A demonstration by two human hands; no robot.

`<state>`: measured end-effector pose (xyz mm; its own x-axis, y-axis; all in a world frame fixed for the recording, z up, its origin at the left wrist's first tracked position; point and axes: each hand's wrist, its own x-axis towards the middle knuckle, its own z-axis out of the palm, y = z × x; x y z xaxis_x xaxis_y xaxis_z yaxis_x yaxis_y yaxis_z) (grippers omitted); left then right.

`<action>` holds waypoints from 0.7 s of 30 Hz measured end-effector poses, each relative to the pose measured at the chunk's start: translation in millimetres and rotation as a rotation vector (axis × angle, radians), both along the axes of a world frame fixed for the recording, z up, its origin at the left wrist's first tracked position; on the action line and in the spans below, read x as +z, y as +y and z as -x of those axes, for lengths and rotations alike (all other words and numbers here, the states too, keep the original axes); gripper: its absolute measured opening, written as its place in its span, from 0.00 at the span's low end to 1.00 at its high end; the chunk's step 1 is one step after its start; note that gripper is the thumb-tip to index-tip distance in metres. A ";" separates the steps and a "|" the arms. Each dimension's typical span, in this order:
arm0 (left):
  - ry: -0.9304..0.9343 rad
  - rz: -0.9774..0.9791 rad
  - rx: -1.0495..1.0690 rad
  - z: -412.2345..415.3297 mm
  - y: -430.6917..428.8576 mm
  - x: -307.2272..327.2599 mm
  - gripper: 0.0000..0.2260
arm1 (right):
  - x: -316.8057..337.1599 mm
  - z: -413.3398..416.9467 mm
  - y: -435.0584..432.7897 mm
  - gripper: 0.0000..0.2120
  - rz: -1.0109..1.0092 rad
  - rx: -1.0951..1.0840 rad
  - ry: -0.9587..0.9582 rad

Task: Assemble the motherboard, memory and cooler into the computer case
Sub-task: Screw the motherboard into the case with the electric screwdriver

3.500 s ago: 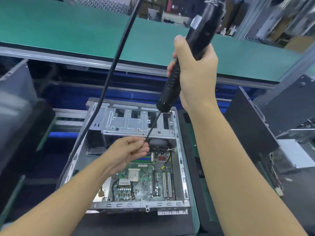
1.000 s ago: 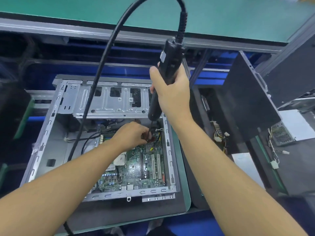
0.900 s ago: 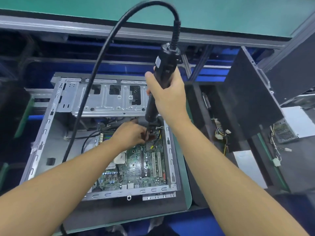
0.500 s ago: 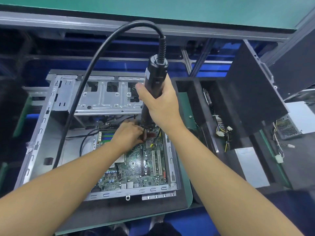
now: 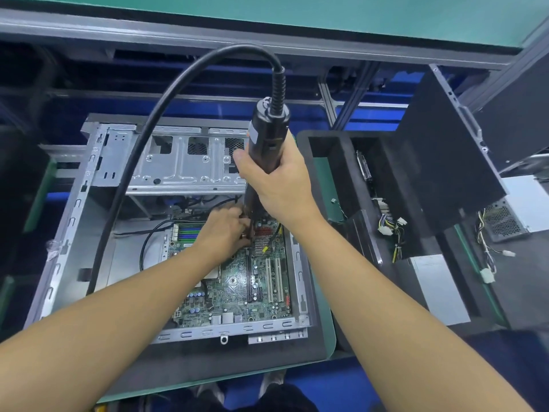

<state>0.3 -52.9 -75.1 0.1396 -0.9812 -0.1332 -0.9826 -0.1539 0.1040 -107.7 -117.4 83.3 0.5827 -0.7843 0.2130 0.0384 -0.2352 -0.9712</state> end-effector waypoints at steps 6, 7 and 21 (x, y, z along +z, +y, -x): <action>0.059 -0.064 -0.027 -13.2 3.6 -1.7 0.13 | 3.6 -2.4 0.6 0.13 0.022 0.063 0.052; 0.096 -0.070 -0.027 -17.6 5.4 -0.8 0.15 | 4.0 -2.7 0.9 0.13 0.026 0.071 0.059; 0.074 -0.005 0.062 -35.7 22.1 -6.0 0.31 | -2.1 -4.1 6.1 0.08 0.053 0.082 0.067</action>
<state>35.9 -30.8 -81.1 0.1893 -0.9703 -0.1504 -0.9609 -0.2146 0.1749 -103.6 -111.3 81.2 0.6586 -0.7222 0.2114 -0.0052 -0.2853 -0.9584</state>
